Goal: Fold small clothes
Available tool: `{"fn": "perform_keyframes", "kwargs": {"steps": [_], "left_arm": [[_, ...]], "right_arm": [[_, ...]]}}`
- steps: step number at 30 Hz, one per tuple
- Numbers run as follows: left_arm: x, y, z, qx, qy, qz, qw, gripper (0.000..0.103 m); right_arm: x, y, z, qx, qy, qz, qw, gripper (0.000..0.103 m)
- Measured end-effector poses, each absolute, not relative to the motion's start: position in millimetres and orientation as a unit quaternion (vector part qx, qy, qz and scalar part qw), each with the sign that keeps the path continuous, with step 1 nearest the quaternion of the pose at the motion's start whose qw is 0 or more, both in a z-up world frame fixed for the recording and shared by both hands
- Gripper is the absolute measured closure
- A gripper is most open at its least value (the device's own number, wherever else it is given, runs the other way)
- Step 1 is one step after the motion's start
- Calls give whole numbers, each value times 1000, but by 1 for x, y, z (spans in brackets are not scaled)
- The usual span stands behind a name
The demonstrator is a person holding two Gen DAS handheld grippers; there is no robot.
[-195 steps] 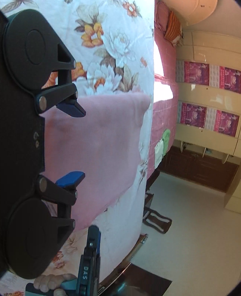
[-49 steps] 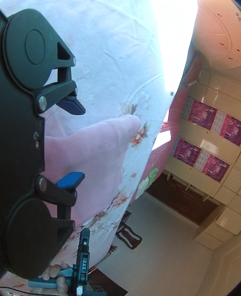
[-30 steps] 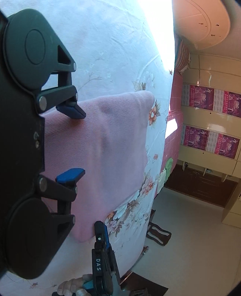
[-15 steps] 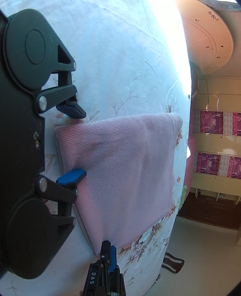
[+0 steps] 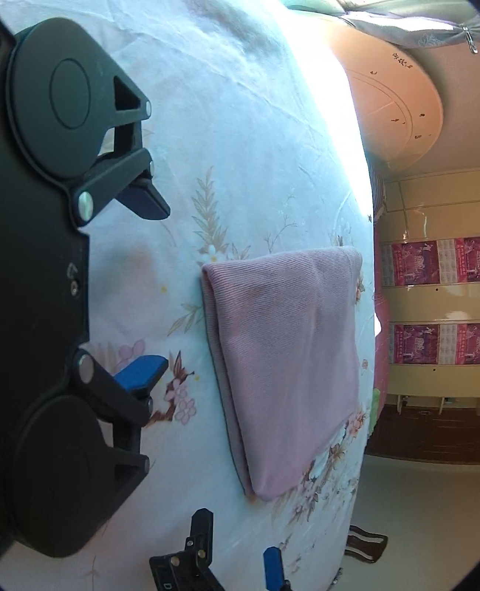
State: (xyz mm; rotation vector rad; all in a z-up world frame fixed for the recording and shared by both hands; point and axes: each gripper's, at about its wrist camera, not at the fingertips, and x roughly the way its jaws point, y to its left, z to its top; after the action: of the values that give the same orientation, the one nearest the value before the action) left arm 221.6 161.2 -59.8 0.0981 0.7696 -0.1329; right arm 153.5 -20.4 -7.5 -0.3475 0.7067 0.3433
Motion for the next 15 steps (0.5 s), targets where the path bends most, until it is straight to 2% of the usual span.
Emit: {"fn": "perform_keyframes", "kwargs": {"steps": [8, 15], "left_arm": [[99, 144, 3, 12, 303, -78, 950, 18], [33, 110, 60, 30, 227, -105, 968, 16]], "right_arm": [[33, -72, 50, -39, 326, 145, 933, 1], [-45, -85, 108, -4, 280, 95, 955, 0]]}}
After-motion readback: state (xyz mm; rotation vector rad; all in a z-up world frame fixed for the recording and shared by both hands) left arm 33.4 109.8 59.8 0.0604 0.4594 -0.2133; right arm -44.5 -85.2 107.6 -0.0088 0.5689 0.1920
